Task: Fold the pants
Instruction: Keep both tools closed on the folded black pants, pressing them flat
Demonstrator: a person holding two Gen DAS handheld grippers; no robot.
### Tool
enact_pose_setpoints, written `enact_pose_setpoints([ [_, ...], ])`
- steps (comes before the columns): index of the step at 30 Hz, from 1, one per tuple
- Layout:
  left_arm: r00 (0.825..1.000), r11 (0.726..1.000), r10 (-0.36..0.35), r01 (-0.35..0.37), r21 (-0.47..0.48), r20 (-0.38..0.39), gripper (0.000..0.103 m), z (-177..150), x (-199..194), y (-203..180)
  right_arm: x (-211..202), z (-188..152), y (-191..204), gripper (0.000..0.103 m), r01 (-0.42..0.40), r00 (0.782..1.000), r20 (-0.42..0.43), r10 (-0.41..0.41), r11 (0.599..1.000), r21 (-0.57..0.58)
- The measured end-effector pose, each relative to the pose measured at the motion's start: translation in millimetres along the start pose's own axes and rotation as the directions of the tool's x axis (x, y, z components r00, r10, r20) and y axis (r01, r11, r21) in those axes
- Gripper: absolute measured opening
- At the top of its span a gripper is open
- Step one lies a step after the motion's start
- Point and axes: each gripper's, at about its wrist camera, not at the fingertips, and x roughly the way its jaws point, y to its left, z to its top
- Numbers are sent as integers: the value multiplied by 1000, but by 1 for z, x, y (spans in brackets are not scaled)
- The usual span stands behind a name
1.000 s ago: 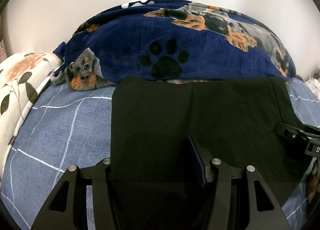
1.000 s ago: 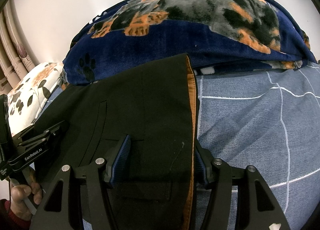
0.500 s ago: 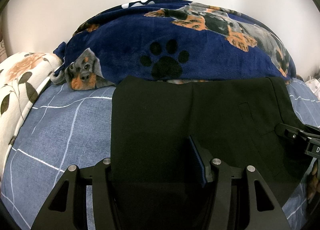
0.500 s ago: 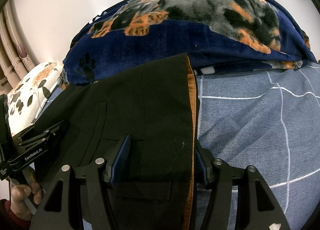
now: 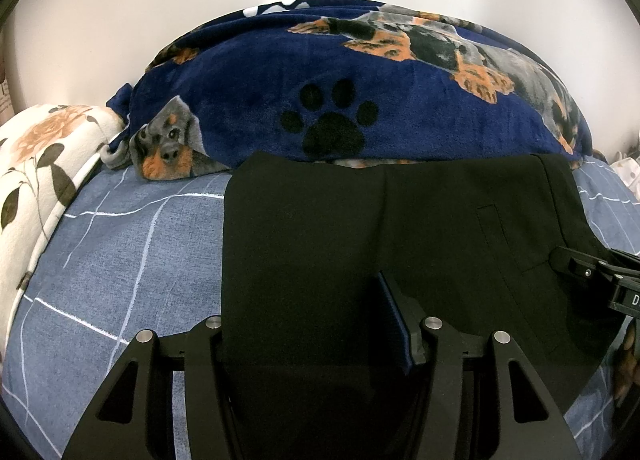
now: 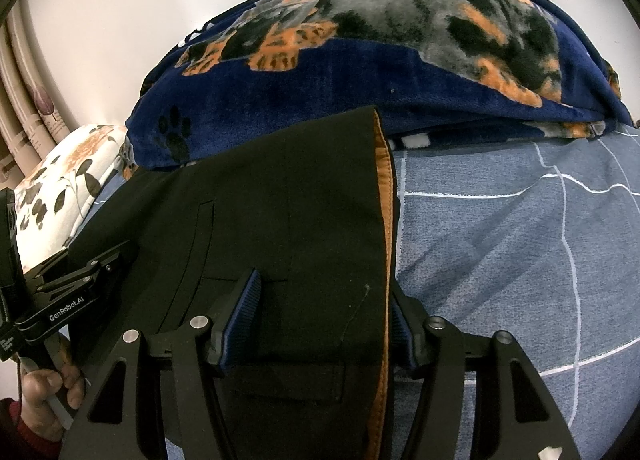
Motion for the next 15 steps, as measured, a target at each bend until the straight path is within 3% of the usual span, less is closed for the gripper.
enact_pose_setpoints([
  [15,1000,1000,0,0,-1,1,55,0,0,0,0,1,1,55,1,1000,-1,-1,1000,0],
])
